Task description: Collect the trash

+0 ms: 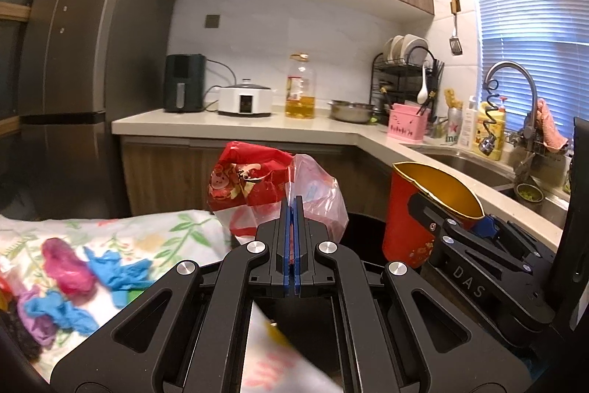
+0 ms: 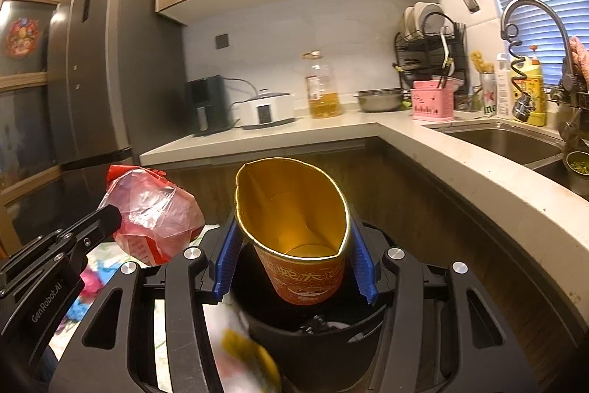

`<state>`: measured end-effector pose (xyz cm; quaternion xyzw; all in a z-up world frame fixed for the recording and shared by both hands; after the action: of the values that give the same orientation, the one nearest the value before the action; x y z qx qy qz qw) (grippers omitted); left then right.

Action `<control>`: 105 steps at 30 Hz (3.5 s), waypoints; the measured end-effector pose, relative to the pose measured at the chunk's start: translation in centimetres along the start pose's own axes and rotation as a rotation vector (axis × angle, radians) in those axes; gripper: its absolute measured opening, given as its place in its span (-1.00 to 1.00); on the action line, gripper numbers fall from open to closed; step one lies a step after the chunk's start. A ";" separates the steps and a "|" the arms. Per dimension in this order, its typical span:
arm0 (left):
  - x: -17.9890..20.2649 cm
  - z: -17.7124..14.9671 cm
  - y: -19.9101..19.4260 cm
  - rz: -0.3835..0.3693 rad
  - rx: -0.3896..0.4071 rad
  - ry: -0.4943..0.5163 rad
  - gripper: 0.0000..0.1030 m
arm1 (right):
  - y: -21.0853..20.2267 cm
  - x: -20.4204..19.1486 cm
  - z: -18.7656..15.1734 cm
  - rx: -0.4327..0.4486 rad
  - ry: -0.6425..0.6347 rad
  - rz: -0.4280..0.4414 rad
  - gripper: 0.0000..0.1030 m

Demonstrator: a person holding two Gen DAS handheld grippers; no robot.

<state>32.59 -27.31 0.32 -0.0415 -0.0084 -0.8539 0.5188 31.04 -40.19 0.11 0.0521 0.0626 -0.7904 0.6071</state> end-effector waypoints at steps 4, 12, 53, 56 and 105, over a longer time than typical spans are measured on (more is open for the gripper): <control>0.7 -0.5 1.8 -0.018 -0.012 -0.013 -0.99 | 1.0 1.3 0.2 0.013 0.015 -0.015 0.02; 1.4 -1.8 4.5 -0.040 -0.039 -0.018 -0.99 | 2.4 2.1 -0.3 0.014 0.004 -0.021 0.03; -0.4 -6.8 8.8 -0.008 -0.123 -0.095 0.37 | 4.7 5.1 -2.4 -0.024 0.019 -0.071 0.43; -1.2 -6.5 7.8 0.026 -0.124 -0.089 0.44 | 4.1 4.4 -2.6 -0.033 -0.003 -0.067 0.46; -20.2 -6.5 -18.9 0.566 -0.050 -0.061 0.71 | -8.5 -14.3 -6.6 -0.083 -0.016 0.257 0.60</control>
<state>24.70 -1.10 -7.25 -0.0809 0.0089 -0.6733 0.7349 26.57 -23.28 -3.86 0.0284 0.0833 -0.7032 0.7056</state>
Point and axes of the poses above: each gripper's, at about its wrist camera, not at the fingertips, and y roughly the way its jaws point, x to its right, z to its top, the point moved 9 cm from there along y, roughly the way its jaws point, and after that the axes turned 12 degrees about x, right-handed, at the moved point
